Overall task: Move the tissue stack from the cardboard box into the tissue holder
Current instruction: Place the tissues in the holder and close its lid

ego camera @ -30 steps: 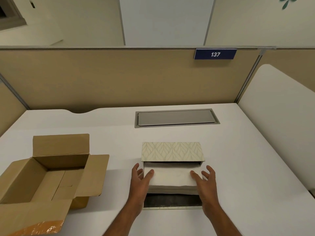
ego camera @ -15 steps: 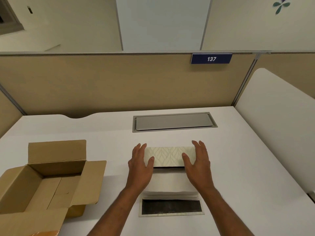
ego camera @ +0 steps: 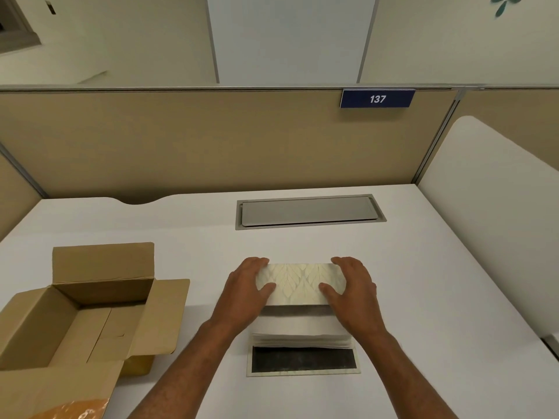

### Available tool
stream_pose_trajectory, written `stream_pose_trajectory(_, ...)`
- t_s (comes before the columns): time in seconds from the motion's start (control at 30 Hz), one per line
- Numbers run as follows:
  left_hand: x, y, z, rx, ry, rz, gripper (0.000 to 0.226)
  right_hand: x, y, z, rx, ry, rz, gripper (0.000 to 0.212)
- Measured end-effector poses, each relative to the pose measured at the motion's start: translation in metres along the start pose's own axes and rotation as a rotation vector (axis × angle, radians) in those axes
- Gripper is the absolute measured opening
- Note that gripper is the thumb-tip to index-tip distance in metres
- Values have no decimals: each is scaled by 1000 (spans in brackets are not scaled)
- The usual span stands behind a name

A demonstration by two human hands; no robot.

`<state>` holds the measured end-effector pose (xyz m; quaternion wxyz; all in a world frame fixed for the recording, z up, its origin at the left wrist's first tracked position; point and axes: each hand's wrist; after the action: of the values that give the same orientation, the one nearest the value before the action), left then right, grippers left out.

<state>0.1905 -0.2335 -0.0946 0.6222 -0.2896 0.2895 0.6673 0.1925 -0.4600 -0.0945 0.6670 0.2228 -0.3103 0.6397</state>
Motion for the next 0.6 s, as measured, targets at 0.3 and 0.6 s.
stream_pose_trajectory(0.3, 13, 62, 1, -129, 18, -254, 34, -7, 66, -1, -168, -26, 34, 52)
stream_pose_trajectory(0.6, 33, 109, -15, -124, -46, -372, 30, -31, 114, -14, -182, -2, 44, 51)
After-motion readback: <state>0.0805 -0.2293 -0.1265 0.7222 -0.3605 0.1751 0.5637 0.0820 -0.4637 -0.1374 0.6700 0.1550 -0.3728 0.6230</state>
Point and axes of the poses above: each hand's wrist, its own y-axis away from the middle knuckle, its own z-axis out of the back of the hand, x = y × z
